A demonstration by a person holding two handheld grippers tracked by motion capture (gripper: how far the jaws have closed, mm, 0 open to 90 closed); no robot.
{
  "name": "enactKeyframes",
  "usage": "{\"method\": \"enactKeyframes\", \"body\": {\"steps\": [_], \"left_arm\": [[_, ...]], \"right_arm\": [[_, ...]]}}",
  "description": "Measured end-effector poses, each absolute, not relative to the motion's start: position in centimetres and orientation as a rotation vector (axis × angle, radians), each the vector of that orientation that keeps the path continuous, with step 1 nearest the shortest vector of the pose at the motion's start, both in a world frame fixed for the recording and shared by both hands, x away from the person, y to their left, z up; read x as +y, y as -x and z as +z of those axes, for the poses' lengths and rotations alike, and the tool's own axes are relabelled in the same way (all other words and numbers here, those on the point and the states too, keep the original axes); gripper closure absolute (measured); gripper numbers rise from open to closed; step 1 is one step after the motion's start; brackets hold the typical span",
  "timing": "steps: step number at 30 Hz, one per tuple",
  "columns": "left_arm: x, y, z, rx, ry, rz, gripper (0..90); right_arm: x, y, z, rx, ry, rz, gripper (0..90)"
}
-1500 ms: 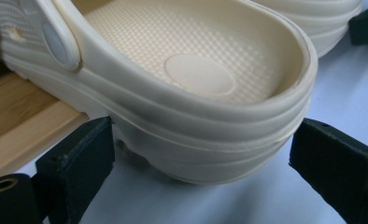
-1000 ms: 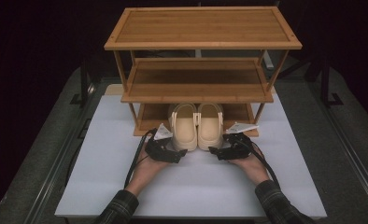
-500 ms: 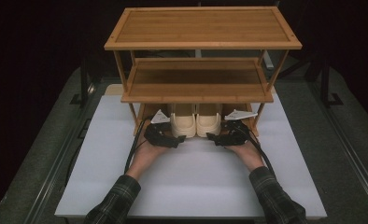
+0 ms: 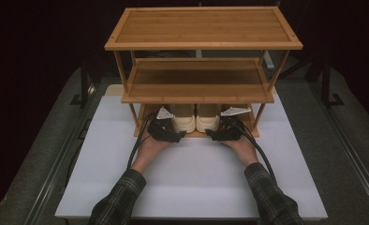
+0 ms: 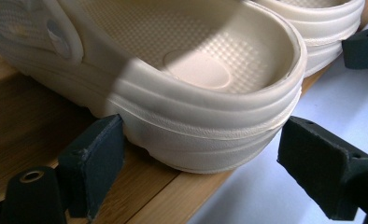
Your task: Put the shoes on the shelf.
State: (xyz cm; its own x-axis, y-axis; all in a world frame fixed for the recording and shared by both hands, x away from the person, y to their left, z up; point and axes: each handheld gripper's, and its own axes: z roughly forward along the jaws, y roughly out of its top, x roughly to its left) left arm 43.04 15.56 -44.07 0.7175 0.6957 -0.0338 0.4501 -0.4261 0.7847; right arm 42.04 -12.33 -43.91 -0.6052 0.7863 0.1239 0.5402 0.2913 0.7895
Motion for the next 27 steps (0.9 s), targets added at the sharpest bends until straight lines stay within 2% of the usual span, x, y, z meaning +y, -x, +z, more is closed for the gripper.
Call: {"method": "enactKeyframes", "body": {"steps": [7,10,16,18,23,24,27], "left_arm": [[15.3,-43.1,-44.3,0.875,-2.115,0.385,14.7],[15.7,-42.9,-44.0,0.862,-2.114,0.383,14.9],[17.0,-41.6,-43.2,0.846,-2.1,0.375,14.8],[17.6,-41.1,-43.0,0.845,-2.099,0.369,14.8],[19.3,-39.8,-42.6,0.843,-2.091,0.378,14.8],[20.0,-39.1,-42.3,0.842,-2.085,0.4,14.8],[20.8,-38.5,-42.0,0.843,-2.086,0.4,14.7]], "right_arm": [[-12.2,-42.1,-44.5,2.28,-1.204,1.176,20.3],[-12.3,-41.9,-44.4,2.282,-1.222,1.18,15.2],[-13.7,-41.0,-43.9,2.257,-1.233,1.228,13.1],[-14.2,-40.3,-43.5,2.288,-1.236,1.221,8.4],[-15.0,-39.0,-42.9,2.281,-1.202,1.213,7.3],[-15.5,-38.5,-42.8,2.283,-1.207,1.214,3.6],[-16.0,-37.8,-42.6,2.297,-1.195,1.196,2.1]]}}
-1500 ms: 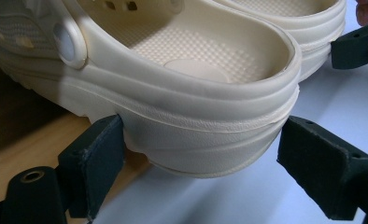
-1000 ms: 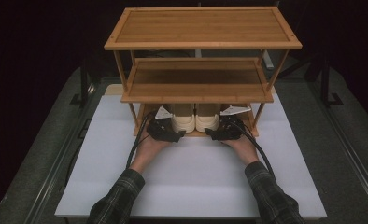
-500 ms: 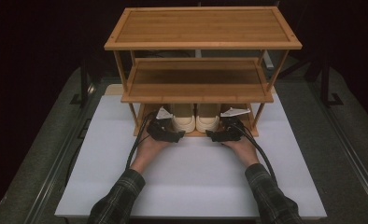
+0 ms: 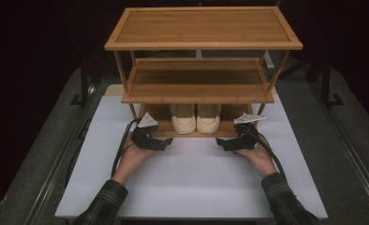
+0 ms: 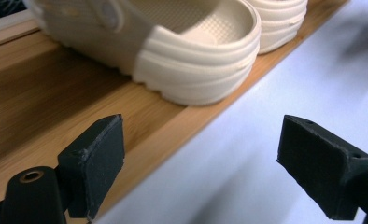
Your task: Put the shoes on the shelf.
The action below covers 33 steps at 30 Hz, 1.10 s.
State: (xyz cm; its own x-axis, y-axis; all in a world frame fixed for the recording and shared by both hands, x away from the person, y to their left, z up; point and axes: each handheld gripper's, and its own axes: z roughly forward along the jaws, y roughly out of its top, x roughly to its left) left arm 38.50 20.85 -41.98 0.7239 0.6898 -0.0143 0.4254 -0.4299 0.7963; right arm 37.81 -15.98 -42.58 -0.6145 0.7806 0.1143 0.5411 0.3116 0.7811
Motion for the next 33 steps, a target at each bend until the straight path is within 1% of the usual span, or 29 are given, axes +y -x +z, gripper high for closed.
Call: {"method": "enactKeyframes", "body": {"steps": [1,2,5,6,7,8,10,11,16,17,19,21,22,24,28,33], "left_arm": [[21.2,-38.1,-41.8,0.85,-2.08,0.402,14.2],[21.8,-37.2,-41.6,0.843,-2.097,0.4,10.8],[22.4,-36.3,-41.5,0.829,-2.124,0.407,8.5],[22.7,-35.8,-41.5,0.831,-2.134,0.415,5.6],[23.0,-35.4,-41.5,0.836,-2.142,0.417,5.6],[23.4,-35.0,-41.6,0.835,-2.157,0.408,2.1],[24.0,-34.2,-41.8,0.831,-2.179,0.417,0.0],[24.3,-33.8,-41.8,0.827,-2.19,0.423,0.0],[26.6,-31.3,-41.6,0.832,-2.208,0.445,0.0],[26.6,-31.3,-41.6,0.832,-2.208,0.445,0.0],[27.7,-30.1,-41.5,0.83,-2.222,0.473,0.0],[28.2,-29.5,-41.6,0.833,-2.226,0.48,0.0],[28.5,-29.2,-41.6,0.84,-2.227,0.482,0.0],[29.3,-28.3,-41.9,0.847,-2.221,0.487,0.0],[30.5,-27.3,-42.7,0.869,-2.248,0.481,0.0],[31.5,-26.6,-43.9,0.898,-2.283,0.455,0.0]], "right_arm": [[-16.2,-37.5,-42.5,2.289,-1.189,1.199,2.1],[-16.8,-36.7,-42.4,2.27,-1.196,1.203,2.1],[-17.5,-36.0,-42.3,2.257,-1.198,1.196,2.1],[-18.4,-35.3,-42.3,2.232,-1.205,1.207,2.1],[-18.4,-35.3,-42.3,2.232,-1.205,1.207,2.1],[-18.8,-35.0,-42.2,2.225,-1.214,1.202,2.1],[-20.1,-34.0,-42.2,2.199,-1.208,1.188,2.1],[-20.1,-34.0,-42.2,2.199,-1.208,1.188,2.1],[-22.5,-31.7,-42.3,2.19,-1.253,1.159,2.1],[-22.5,-31.7,-42.3,2.19,-1.253,1.159,2.1],[-23.7,-30.5,-42.6,2.194,-1.273,1.138,2.1],[-24.1,-30.1,-42.7,2.194,-1.282,1.131,2.1],[-24.9,-29.2,-42.9,2.198,-1.298,1.118,2.1],[-25.2,-28.8,-43.0,2.196,-1.309,1.112,2.1],[-27.1,-26.9,-44.0,2.221,-1.341,1.046,2.1],[-27.8,-26.3,-45.0,2.253,-1.346,0.968,2.1]]}}
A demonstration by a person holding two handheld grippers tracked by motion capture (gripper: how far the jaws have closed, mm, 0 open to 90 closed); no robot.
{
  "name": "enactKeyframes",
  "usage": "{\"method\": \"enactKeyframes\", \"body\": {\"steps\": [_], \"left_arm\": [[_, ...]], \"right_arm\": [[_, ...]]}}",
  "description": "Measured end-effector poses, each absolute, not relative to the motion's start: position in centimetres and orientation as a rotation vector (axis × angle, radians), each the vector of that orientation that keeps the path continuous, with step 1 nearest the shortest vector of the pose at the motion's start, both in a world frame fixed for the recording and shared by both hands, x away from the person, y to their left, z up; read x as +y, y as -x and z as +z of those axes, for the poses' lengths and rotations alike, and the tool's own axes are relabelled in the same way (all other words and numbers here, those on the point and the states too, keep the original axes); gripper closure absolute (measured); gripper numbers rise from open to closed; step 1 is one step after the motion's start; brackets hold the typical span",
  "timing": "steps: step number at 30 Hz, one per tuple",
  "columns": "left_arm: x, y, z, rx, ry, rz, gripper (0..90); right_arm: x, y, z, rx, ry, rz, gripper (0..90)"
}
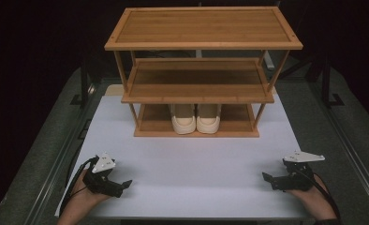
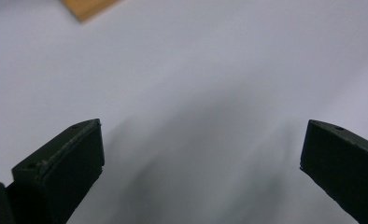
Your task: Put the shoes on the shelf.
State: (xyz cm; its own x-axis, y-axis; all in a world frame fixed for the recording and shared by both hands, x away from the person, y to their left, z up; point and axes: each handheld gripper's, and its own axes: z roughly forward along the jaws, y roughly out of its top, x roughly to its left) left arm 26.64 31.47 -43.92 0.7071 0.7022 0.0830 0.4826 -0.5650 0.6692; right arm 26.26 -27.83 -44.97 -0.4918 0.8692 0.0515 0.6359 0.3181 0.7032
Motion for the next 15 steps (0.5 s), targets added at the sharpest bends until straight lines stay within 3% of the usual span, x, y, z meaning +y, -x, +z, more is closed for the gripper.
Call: {"method": "enactKeyframes", "body": {"steps": [3,15], "left_arm": [[32.63,-26.87,-45.12,0.938,-2.233,0.373,0.0],[32.54,-26.76,-45.16,0.933,-2.236,0.385,0.0]], "right_arm": [[-27.7,-26.15,-45.73,2.278,-1.327,0.918,1.7],[-27.68,-26.1,-45.77,2.273,-1.325,0.919,1.6]]}}
